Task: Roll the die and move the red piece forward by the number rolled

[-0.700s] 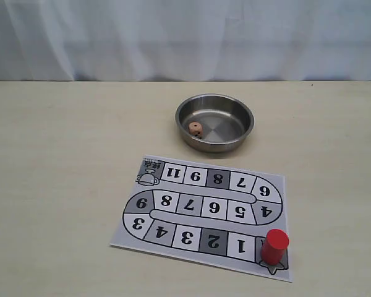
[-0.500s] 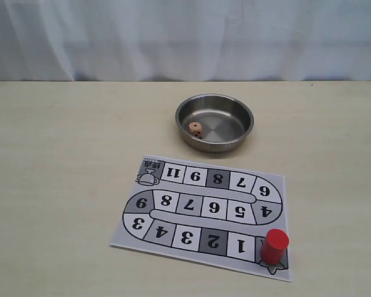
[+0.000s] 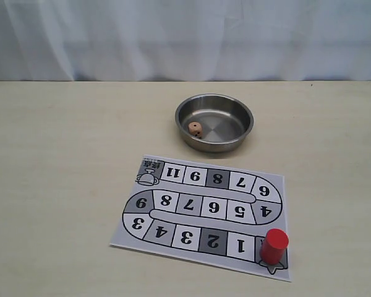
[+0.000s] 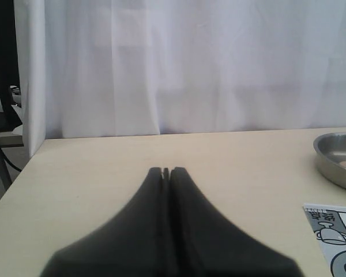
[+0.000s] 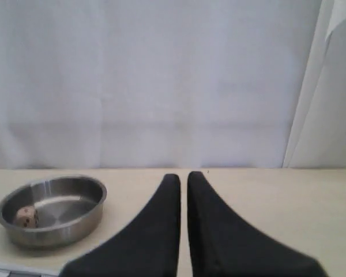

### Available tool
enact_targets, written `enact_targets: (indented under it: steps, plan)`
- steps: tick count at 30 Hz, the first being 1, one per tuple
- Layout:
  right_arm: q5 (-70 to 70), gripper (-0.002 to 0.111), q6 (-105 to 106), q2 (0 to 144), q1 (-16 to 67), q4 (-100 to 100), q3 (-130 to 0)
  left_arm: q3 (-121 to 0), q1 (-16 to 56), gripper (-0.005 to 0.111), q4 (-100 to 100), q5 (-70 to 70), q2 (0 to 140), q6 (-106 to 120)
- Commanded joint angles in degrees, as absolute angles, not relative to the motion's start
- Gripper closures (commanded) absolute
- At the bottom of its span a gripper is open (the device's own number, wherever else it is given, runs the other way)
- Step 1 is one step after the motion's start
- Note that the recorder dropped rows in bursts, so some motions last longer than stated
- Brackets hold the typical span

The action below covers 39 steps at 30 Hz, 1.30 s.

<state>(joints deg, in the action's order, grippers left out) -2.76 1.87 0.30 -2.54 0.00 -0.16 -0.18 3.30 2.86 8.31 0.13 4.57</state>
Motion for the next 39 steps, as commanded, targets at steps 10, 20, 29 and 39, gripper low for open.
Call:
enact_targets:
  steps: [10, 20, 29, 39]
  plan:
    - [-12.54, 0.104, -4.63, 12.92, -2.39, 0.94, -26.95, 0.0, 3.39, 0.107, 3.12, 8.19, 0.0, 4.17]
    - [-30.74, 0.104, 7.39, 44.53, -2.39, 12.91, -49.98, 0.0, 3.39, 0.107, 3.12, 8.19, 0.0, 4.17]
    - [-37.19, 0.096, 33.52, 62.18, -2.39, 35.55, -59.55, 0.0, 3.39, 0.107, 3.12, 8.19, 0.0, 4.17]
    - [-37.4, 0.062, 38.21, 81.43, 4.54, 40.2, -66.1, 0.0, 3.39, 0.107, 3.12, 8.19, 0.0, 4.17]
